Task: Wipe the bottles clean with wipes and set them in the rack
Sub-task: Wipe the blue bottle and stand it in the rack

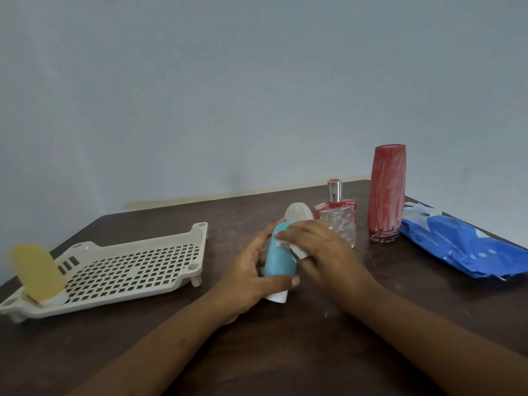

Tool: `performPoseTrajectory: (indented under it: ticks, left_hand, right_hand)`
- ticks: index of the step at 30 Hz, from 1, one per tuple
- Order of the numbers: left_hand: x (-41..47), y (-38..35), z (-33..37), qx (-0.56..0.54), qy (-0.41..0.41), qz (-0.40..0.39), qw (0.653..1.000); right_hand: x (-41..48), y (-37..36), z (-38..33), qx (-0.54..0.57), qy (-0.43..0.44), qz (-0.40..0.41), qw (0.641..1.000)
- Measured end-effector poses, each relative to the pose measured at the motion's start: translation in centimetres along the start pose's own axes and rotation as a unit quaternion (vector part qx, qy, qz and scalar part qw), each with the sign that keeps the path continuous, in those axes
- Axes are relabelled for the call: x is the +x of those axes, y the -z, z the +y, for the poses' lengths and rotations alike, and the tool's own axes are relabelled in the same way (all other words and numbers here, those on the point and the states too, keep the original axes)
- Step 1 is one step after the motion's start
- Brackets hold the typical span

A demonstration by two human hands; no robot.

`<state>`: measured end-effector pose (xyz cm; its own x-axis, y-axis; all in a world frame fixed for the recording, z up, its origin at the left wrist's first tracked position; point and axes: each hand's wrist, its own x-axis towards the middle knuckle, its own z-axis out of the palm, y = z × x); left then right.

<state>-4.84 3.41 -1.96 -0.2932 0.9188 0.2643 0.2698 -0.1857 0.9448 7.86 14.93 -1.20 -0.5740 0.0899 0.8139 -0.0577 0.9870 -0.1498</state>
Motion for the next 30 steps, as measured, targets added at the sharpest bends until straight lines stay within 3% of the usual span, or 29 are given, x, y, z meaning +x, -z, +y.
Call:
performPoseTrajectory:
  ticks: [3, 6, 14, 19, 23, 26, 30]
  left_hand:
    - [-0.3, 0.2, 0.3, -0.011, -0.008, 0.004, 1.000]
    - [-0.3, 0.3, 0.4, -0.025, -0.016, 0.008, 1.000]
    - [-0.4, -0.4, 0.9, -0.108, -0.008, -0.047, 0.993]
    - [0.1, -0.7, 1.2, -0.211, -0.008, 0.041, 0.977]
    - [0.2, -0.5, 0.9, -0.208, 0.011, 0.075, 0.975]
    - [0.4, -0.3, 1.4, -0.217, -0.019, 0.112, 0.970]
    - [0.4, 0.0, 2.0, -0.264, -0.026, 0.144, 0.953]
  right_hand:
    - [-0.3, 0.2, -0.6, 0.018, 0.046, -0.061, 0.997]
    - [-0.4, 0.4, -0.6, 0.018, 0.080, -0.074, 0.994]
    - [0.3, 1.0, 1.5, 0.050, -0.083, 0.108, 0.989]
    - [0.1, 0.2, 0.5, 0.072, -0.084, 0.080, 0.991]
    - [-0.1, -0.3, -0.4, 0.074, -0.057, 0.023, 0.995]
    - [-0.2, -0.1, -1.3, 0.093, -0.021, -0.005, 0.995]
    - [-0.1, -0.2, -1.8, 0.100, 0.000, 0.003, 0.995]
